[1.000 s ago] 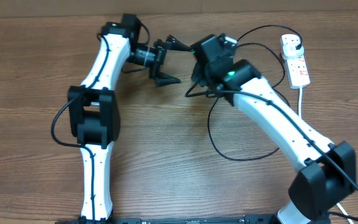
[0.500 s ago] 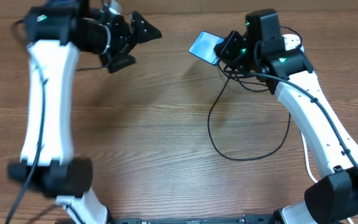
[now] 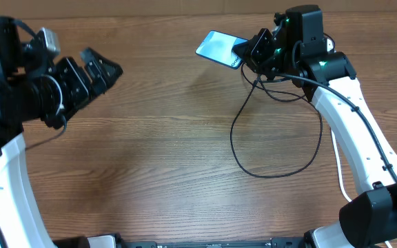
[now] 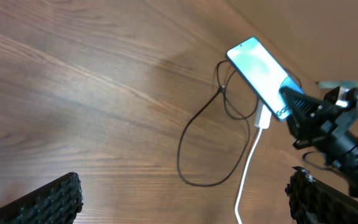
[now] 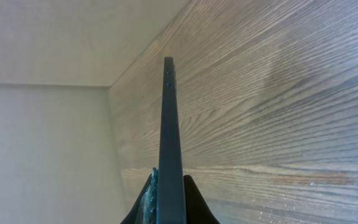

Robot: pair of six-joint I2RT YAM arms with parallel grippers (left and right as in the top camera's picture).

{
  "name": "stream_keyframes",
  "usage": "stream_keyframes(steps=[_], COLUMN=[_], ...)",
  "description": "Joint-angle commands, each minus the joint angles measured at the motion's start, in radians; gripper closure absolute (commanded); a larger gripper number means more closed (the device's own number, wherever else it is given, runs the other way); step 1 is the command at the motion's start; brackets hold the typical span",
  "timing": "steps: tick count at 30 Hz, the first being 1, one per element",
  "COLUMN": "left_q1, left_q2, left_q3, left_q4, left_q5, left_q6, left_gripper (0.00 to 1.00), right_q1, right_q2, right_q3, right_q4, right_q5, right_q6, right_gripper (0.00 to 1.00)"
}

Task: Plug charger to phone and switch on socket
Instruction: 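Open the left gripper and carry the phone right with the right gripper, then bring the left gripper to the phone and grasp it from the right gripper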

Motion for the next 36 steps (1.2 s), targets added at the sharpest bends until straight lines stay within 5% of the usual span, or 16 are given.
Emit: stream_keyframes(steps=[1, 8, 13, 17, 19, 22, 29, 36], left_q1=[0.005, 0.005, 0.005, 0.005, 0.005, 0.004, 0.003, -0.055], left_q2=[-0.069, -0.272, -0.431, -0.486, -0.464, -0.403, -0.183, 0.000], left_q3=[-0.087, -0.339, -0.526, -0.665, -0.803, -0.901, -0.957, -0.957], left_q4=[-0.003, 0.031, 0.232, 0.409, 0.546, 0.684, 1.061, 1.304], left_q5=[-0.049, -0.116, -0.103, -0.117, -0.103, 0.056, 0.446, 0.681], left_q6=[0.027, 0.006, 0.002, -0.136, -0.330, -0.494, -0.669, -0.980], left_gripper=[0.00, 0.00, 0.00, 0.00, 0.00, 0.00, 0.00, 0.00], right_q1=[0.000, 0.000, 0.008, 0.017, 0.018, 0.018, 0.023, 0.089], right_q2=[-0.042, -0.042, -0.042, -0.042, -0.042, -0.042, -0.042, -0.042], right_q3=[0.042, 0.041, 0.041, 0.041, 0.041, 0.041, 0.041, 0.041], right_q4=[0.015, 0.015, 0.016, 0.031, 0.048, 0.065, 0.075, 0.084], right_q5=[-0.048, -0.076, -0.083, -0.127, -0.185, -0.225, -0.235, -0.192], right_q6=[0.011, 0.010, 0.018, 0.040, 0.135, 0.201, 0.396, 0.469], right_gripper=[0.96, 0.96, 0.96, 0.96, 0.96, 0.96, 0.96, 0.96])
